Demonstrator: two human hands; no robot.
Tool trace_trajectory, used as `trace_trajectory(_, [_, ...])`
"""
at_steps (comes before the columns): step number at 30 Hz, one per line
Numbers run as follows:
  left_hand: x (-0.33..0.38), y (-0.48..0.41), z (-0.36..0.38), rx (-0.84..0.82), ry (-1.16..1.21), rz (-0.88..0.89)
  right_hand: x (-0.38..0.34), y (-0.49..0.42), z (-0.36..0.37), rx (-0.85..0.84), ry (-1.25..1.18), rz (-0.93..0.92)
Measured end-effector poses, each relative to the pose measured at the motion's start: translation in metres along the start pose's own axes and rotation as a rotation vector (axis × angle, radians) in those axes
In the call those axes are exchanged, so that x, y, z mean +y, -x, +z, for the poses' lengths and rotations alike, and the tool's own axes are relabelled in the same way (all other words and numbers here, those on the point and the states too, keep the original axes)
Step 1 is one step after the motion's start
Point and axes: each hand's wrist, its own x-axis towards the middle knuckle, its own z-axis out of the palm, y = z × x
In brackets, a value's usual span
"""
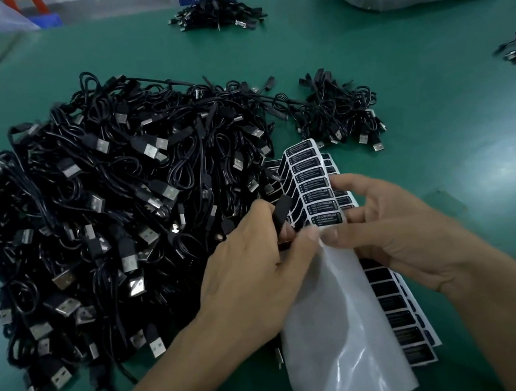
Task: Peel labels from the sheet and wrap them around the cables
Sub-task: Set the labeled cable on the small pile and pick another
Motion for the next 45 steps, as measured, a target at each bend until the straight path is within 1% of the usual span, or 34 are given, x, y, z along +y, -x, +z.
trace_trajectory(3, [0.002,-0.002,0.000,0.041,0.110,-0.063,0.002,-0.001,0.001,0.005,-0.027,-0.004])
trace_trajectory(5, [0.003,-0.003,0.000,0.072,0.184,-0.073,0.003,-0.002,0.001,0.009,-0.016,0.007])
trace_trajectory(9, [0.004,-0.003,0.000,0.105,0.180,-0.070,0.007,-0.004,0.005,0.029,0.059,0.001])
trace_trajectory(11, [0.003,-0.003,0.002,0.115,0.167,-0.070,0.012,-0.004,0.007,0.112,0.249,-0.057])
trace_trajectory(14, [0.002,-0.004,0.003,0.132,0.156,-0.056,0.016,-0.004,0.008,0.380,0.658,-0.236])
trace_trajectory(15, [0.001,-0.004,0.003,0.135,0.159,-0.052,0.016,-0.004,0.010,0.423,0.725,-0.299])
trace_trajectory(16, [0.001,-0.004,0.003,0.135,0.168,-0.053,0.016,-0.003,0.011,0.426,0.749,-0.348])
trace_trajectory(18, [0.000,-0.004,0.003,0.136,0.194,-0.057,0.015,-0.002,0.014,0.385,0.756,-0.391])
trace_trajectory(21, [-0.001,-0.005,0.003,0.135,0.204,-0.061,0.013,0.001,0.018,0.344,0.791,-0.384])
trace_trajectory(27, [-0.002,-0.004,0.006,0.140,0.233,-0.076,0.009,0.005,0.025,0.357,0.798,-0.357])
trace_trajectory(35, [0.000,-0.004,0.005,0.108,0.231,-0.100,0.015,-0.003,0.024,0.312,0.714,-0.257])
trace_trajectory(39, [0.000,-0.004,0.005,0.101,0.233,-0.094,0.017,-0.005,0.016,0.224,0.634,-0.212])
trace_trajectory(42, [-0.001,-0.005,0.003,0.093,0.247,-0.082,0.019,-0.007,0.013,0.179,0.557,-0.206])
trace_trajectory(45, [0.000,-0.006,0.002,0.095,0.250,-0.090,0.020,-0.008,0.012,0.186,0.546,-0.215])
